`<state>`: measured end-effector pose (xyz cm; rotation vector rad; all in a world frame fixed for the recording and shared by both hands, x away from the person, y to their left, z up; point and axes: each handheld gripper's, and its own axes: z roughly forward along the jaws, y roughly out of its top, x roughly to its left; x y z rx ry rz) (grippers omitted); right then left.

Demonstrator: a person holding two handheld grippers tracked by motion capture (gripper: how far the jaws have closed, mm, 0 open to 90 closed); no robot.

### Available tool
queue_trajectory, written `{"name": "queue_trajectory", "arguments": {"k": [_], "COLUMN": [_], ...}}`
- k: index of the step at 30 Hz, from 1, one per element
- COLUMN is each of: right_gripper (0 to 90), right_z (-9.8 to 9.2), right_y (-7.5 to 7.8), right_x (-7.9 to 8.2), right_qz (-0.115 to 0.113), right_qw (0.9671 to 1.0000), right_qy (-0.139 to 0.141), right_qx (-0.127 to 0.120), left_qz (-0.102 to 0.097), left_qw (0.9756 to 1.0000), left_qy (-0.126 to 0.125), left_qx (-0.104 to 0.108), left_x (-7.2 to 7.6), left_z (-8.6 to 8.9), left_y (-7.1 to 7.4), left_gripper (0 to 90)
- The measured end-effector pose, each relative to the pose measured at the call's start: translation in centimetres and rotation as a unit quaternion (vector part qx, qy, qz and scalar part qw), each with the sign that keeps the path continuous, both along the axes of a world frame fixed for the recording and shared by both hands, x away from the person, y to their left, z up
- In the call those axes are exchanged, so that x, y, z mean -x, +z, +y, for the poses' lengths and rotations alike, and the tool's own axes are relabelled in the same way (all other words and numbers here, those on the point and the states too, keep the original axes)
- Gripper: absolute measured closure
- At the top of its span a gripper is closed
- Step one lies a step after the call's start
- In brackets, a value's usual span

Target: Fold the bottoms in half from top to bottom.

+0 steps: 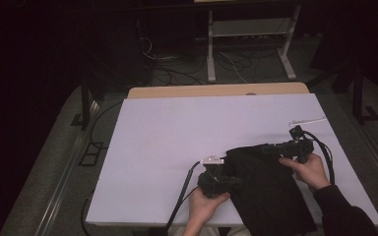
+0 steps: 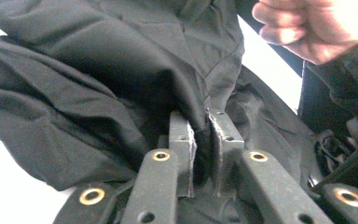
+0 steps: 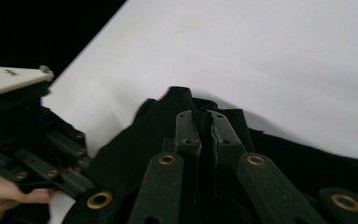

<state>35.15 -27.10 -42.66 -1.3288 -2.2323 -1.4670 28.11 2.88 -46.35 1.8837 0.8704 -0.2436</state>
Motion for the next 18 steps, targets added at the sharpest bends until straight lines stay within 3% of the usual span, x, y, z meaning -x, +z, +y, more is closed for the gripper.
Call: {"name": "queue_trajectory", "arguments": {"k": [3,6,10,18], "right_gripper": [82.9,82.9,82.9,82.9], "right_z": [-0.1,0.0,-0.3,-0.9], "right_y": [0.1,0.2,0.6,1.5], "right_x": [0.6,1.1,1.8,3.3], "right_qz": [0.005,0.009,0.010,0.004], "right_qw": [0.9998,0.9997,0.9997,0.9998], "right_qy": [0.004,0.009,0.014,0.010], "right_qx": [-0.018,-0.019,-0.020,-0.018], "left_qz": [-0.009,-0.010,-0.033,-0.020], "left_qw": [1.0000,0.9999,0.9988,0.9994], "left_qy": [0.003,0.008,0.031,0.028], "left_qx": [-0.002,-0.009,-0.018,0.003], "left_x": [0.2,0.3,0.3,-0.2], "left_z": [0.0,0.1,0.3,0.7], "left_y": [0.3,0.5,0.8,1.1], "left_gripper": [75.3,66.3,54.2,44.2]}}
